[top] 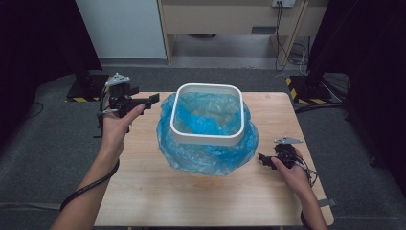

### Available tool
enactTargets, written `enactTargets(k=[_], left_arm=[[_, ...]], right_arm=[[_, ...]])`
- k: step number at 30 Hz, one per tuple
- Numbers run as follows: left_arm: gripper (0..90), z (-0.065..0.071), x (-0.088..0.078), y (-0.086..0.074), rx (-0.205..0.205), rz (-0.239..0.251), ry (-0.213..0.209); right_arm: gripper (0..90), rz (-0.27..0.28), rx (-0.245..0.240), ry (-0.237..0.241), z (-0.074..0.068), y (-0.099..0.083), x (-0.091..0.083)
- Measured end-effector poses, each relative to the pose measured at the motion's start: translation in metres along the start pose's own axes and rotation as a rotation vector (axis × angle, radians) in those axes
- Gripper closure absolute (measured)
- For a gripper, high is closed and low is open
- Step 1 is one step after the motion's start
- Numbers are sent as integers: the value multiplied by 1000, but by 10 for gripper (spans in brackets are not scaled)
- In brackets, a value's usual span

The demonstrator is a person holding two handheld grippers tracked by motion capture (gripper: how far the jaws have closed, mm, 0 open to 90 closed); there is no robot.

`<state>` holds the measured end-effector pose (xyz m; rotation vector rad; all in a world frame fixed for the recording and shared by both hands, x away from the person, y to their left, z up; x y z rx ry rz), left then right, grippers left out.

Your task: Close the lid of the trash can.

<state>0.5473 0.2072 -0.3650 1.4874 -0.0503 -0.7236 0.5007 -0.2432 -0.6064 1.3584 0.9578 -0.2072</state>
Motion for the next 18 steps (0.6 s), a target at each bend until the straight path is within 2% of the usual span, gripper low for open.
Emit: enactTargets(k=[4, 9, 18], left_arm=[[37, -9, 3, -14, -7, -18, 17], [37, -19, 6, -31, -30, -34, 14], [37, -36, 11, -64, -21, -74, 59]], right_arm=[[63, 0, 0, 1, 0, 0, 0], [63, 0, -3, -1, 0, 0, 0], [63, -1, -1, -2, 0, 0, 0]])
Point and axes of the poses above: each handheld gripper's, and its own axes: x roughly forward along the jaws, y roughly out of its top, z roughly to its right, the point moved 10 cm from there along x, roughly forward along the jaws, and after that the axes turned 3 degrees about y, right-handed, at the moved point
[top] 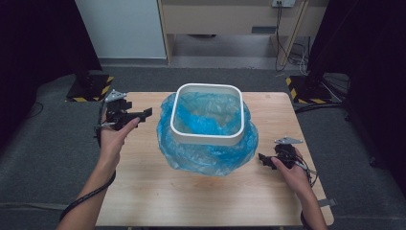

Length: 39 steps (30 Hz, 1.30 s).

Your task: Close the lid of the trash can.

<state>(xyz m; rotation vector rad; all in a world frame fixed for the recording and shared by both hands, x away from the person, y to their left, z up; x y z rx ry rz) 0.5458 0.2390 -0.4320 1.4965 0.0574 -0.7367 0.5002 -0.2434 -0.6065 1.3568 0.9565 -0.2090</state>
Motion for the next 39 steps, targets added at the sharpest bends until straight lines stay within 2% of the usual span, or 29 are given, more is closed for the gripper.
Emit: enactTargets(k=[10, 11, 17, 24, 30, 39], left_arm=[[37, -8, 14, -36, -10, -47, 24], [37, -8, 14, -36, -10, -47, 24], [37, -12, 25, -65, -13, -98, 32], [38, -16, 32, -83, -28, -127, 37], [39, -19, 40, -106, -22, -169, 53], [41, -24, 51, -126, -11, -224, 74]], right_arm=[[63, -2, -2, -2, 0, 0, 0], [63, -2, -2, -2, 0, 0, 0], [63, -3, -5, -5, 0, 0, 0], [63, -5, -16, -9, 0, 0, 0], [62, -8, -11, -13, -1, -1, 1], [63, -8, -11, -13, -1, -1, 1]])
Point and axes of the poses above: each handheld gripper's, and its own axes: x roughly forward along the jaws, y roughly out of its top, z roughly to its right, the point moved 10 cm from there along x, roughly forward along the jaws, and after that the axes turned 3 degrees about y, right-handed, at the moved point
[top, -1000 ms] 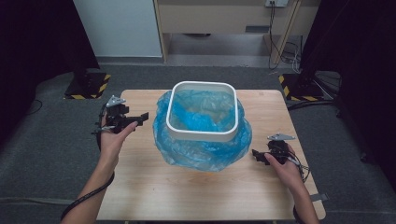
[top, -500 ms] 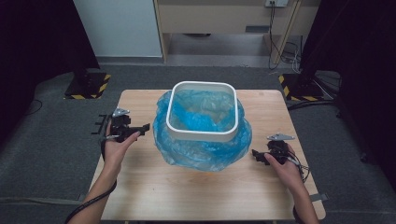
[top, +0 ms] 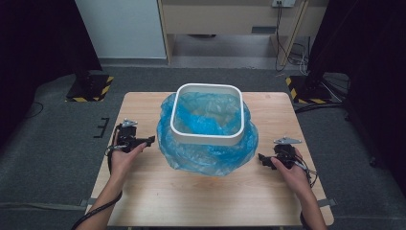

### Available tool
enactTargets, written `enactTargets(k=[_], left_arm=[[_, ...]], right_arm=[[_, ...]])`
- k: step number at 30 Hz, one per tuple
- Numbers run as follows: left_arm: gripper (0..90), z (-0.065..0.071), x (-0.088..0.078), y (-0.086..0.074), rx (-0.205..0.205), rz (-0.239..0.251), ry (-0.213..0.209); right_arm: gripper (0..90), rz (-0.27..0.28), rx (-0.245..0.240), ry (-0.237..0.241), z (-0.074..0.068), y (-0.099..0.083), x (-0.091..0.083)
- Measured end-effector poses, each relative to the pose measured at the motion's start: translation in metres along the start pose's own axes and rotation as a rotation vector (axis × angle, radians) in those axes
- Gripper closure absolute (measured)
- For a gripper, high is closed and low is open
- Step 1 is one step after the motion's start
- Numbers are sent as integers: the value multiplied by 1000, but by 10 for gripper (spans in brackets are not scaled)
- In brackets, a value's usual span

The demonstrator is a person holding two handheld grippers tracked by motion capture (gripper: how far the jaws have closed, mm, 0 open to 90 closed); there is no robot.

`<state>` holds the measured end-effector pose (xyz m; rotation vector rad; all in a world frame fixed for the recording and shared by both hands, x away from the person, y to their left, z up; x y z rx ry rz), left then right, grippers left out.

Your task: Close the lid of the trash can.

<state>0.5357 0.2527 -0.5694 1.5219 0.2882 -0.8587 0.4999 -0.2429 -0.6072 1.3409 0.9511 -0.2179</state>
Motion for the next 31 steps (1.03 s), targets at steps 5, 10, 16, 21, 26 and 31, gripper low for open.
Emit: enactTargets(k=[5, 10, 16, 21, 26, 31], left_arm=[[41, -1, 9, -6, 3, -31, 4], [42, 1, 16, -13, 9, -59, -2], [42, 4, 24, -20, 10, -84, -18], [37, 5, 25, -21, 6, -78, -18], [30, 6, 25, -22, 6, -72, -14], [22, 6, 25, -22, -1, -67, -13]], right_arm=[[63, 1, -4, 0, 0, 0, 0], [63, 3, -2, 2, 0, 0, 0], [62, 0, 0, 0, 0, 0, 0], [62, -1, -3, -1, 0, 0, 0], [62, -2, -2, -3, 0, 0, 0], [63, -3, -6, -6, 0, 0, 0]])
Point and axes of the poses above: each handheld gripper's, and its own axes: x roughly forward along the jaws, y roughly out of its top, z roughly to its right, the point moved 10 cm from there along x, roughly forward along the jaws, and after that the axes turned 3 degrees about y, right-handed, at the moved point
